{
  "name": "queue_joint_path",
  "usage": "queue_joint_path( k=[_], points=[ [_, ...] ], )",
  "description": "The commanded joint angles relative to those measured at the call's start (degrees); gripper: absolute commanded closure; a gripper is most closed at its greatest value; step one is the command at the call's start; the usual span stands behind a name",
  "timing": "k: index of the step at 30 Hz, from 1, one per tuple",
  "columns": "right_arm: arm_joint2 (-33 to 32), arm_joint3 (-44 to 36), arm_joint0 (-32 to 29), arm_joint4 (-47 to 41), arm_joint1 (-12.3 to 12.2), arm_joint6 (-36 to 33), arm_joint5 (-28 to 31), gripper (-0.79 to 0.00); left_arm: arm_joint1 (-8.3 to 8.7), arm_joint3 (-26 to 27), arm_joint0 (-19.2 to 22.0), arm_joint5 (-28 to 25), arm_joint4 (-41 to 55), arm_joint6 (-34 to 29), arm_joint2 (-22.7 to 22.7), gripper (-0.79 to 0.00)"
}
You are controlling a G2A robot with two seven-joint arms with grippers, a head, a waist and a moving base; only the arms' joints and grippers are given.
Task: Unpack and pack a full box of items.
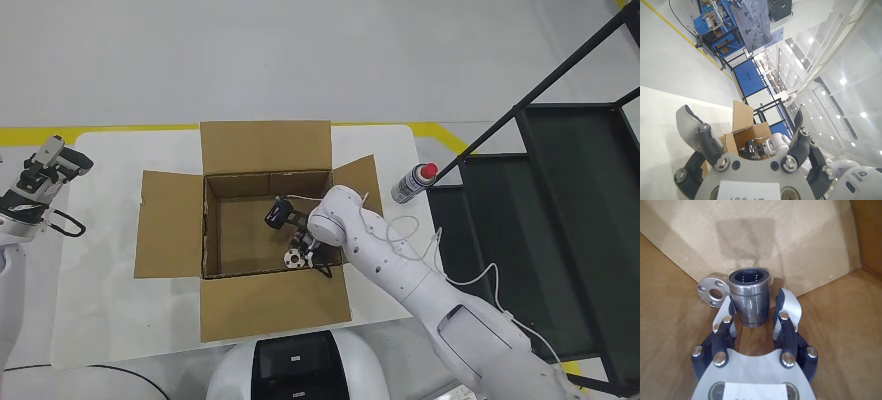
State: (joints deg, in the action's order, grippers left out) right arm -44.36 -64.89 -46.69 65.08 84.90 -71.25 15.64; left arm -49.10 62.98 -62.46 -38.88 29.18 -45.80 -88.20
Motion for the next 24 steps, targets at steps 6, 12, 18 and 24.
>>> queue_joint_path(
  k=[6,12,18,24],
  points=[
    [0.22,0.58,1.09,0.75,0.26,0.95,-1.23,-0.514,0.00,0.00,0.00,0.00,0.00,0.00,0.00,-0.785],
    [0.31,1.40,1.18,1.36,0.31,1.51,-1.59,-0.526,0.00,0.00,0.00,0.00,0.00,0.00,0.00,-0.785],
    [0.93,2.30,1.26,1.42,0.59,1.52,-1.83,-0.529,0.00,0.00,0.00,0.00,0.00,0.00,0.00,-0.785],
    [1.27,2.35,1.35,2.82,0.73,1.69,-3.37,-0.406,0.00,0.00,0.00,0.00,0.00,0.00,0.00,-0.785]
  ],
)
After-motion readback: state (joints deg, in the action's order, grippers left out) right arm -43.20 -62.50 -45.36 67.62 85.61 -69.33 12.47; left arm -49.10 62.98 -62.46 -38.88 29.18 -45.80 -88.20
